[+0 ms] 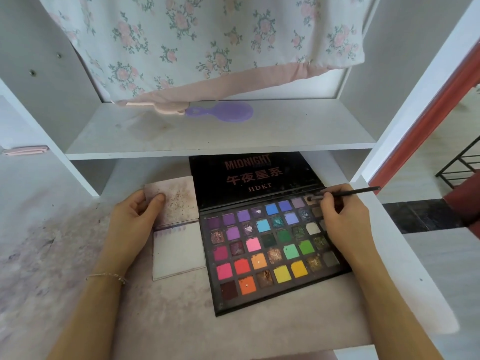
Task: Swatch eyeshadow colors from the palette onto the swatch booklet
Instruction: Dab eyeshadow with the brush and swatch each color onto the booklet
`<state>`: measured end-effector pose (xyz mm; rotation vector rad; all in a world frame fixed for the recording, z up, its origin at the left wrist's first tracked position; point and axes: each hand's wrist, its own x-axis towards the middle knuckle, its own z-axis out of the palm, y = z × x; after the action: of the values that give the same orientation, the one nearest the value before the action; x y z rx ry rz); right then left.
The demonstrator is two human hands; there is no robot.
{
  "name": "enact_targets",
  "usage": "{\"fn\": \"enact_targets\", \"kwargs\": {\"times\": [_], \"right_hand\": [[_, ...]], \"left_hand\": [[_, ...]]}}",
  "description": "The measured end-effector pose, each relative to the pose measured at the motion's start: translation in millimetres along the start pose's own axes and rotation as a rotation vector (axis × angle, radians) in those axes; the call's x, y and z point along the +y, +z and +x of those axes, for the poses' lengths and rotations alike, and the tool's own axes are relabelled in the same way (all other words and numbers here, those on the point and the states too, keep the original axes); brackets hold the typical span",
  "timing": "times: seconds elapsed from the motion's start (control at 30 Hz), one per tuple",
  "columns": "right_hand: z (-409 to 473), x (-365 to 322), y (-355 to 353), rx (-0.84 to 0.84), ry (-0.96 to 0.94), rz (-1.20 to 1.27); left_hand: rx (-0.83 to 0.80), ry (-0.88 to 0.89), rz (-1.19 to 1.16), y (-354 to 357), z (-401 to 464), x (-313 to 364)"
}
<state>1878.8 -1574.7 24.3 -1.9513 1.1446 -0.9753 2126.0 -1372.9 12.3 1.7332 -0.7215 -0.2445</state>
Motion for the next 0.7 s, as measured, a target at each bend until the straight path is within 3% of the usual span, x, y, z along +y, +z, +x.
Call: {"fn": "enact_targets", "kwargs": {"times": [0.37, 0.7], "right_hand": [[0, -1, 0, 0.018, 0.040, -0.033], [-5, -10, 2, 0.003, 0.045, 0.112]], "left_hand": [[-0.011, 0.018, 0.009, 0, -1, 2], [0.002, -0.004, -0.005, 0, -1, 2]]}}
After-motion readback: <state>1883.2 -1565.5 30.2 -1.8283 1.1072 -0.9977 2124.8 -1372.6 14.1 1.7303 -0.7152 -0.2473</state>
